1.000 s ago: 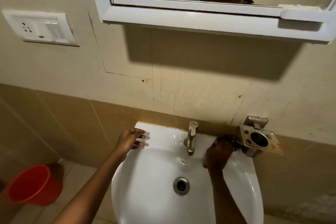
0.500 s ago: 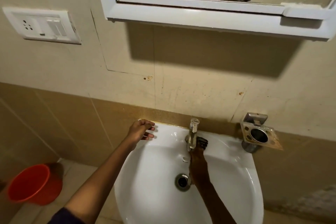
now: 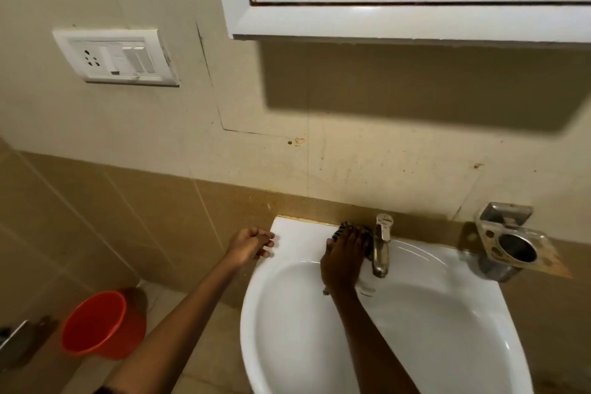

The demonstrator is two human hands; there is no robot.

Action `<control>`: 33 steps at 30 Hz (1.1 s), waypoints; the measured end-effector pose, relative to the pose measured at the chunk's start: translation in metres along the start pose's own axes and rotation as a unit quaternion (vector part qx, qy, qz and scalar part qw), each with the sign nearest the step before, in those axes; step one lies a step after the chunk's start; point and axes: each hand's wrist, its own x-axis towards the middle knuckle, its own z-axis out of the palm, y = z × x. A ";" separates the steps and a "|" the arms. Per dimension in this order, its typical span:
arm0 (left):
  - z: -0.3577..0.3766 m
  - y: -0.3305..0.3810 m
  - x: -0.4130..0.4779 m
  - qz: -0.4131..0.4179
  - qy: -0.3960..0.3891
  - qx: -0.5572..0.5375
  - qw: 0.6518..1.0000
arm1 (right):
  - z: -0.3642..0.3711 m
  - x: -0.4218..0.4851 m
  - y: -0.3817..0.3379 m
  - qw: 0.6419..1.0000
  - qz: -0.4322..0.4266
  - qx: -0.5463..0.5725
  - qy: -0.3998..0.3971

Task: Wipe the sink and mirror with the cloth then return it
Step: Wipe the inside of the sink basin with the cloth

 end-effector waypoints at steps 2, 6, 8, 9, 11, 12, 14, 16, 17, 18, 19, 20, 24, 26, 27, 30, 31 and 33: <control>-0.016 -0.007 0.000 -0.004 0.013 0.005 1.000 | 0.007 0.000 -0.025 0.999 0.035 -0.007 0.003; -0.042 -0.027 -0.001 -0.024 0.037 0.004 0.999 | 0.027 -0.006 -0.044 1.000 0.022 -0.013 0.014; -0.046 -0.037 -0.003 -0.028 0.038 0.007 0.999 | 0.035 -0.012 -0.051 1.000 -0.018 -0.024 -0.003; -0.045 -0.041 -0.004 -0.029 0.037 0.010 0.999 | 0.039 -0.017 -0.057 0.999 -0.044 -0.026 -0.019; -0.038 -0.048 -0.009 -0.027 0.033 0.013 0.999 | 0.046 -0.026 -0.072 0.993 -0.101 -0.025 -0.046; -0.033 -0.050 -0.011 -0.023 0.027 0.011 0.999 | 0.049 -0.030 -0.078 0.990 -0.129 -0.027 -0.056; -0.028 -0.053 -0.015 -0.011 0.018 -0.004 1.000 | 0.052 -0.036 -0.084 0.983 -0.159 -0.027 -0.089; -0.027 -0.054 -0.017 -0.003 0.020 -0.017 1.000 | 0.052 -0.042 -0.083 0.977 -0.183 -0.023 -0.112; -0.028 -0.056 -0.017 -0.003 0.027 -0.022 0.999 | 0.053 -0.051 -0.083 0.973 -0.203 -0.018 -0.113; -0.029 -0.058 -0.017 -0.003 0.037 -0.024 0.999 | 0.052 -0.063 -0.085 0.966 -0.226 -0.015 -0.123; -0.030 -0.061 -0.017 -0.003 0.049 -0.024 0.998 | 0.052 -0.080 -0.086 0.959 -0.251 -0.016 -0.130; -0.031 -0.064 -0.015 -0.001 0.065 -0.026 0.998 | 0.051 -0.098 -0.088 0.953 -0.271 -0.019 -0.130; -0.025 -0.068 -0.016 0.012 0.117 -0.042 0.992 | 0.040 -0.163 -0.070 0.939 -0.303 0.021 -0.160; -0.015 -0.068 -0.023 0.017 0.125 -0.028 0.992 | 0.021 -0.183 -0.053 0.930 -0.293 0.037 -0.219; -0.010 -0.067 -0.027 0.020 0.122 -0.014 0.992 | 0.011 -0.194 -0.044 0.922 -0.286 0.035 -0.258; 0.006 -0.070 -0.029 0.028 0.092 0.076 0.992 | -0.024 -0.223 -0.010 0.901 -0.307 0.004 -0.307; 0.011 -0.074 -0.030 0.028 0.083 0.109 0.990 | -0.036 -0.232 0.004 0.896 -0.321 -0.010 -0.308; 0.019 -0.081 -0.028 0.030 0.078 0.153 0.985 | -0.063 -0.243 0.033 0.884 -0.360 -0.034 -0.295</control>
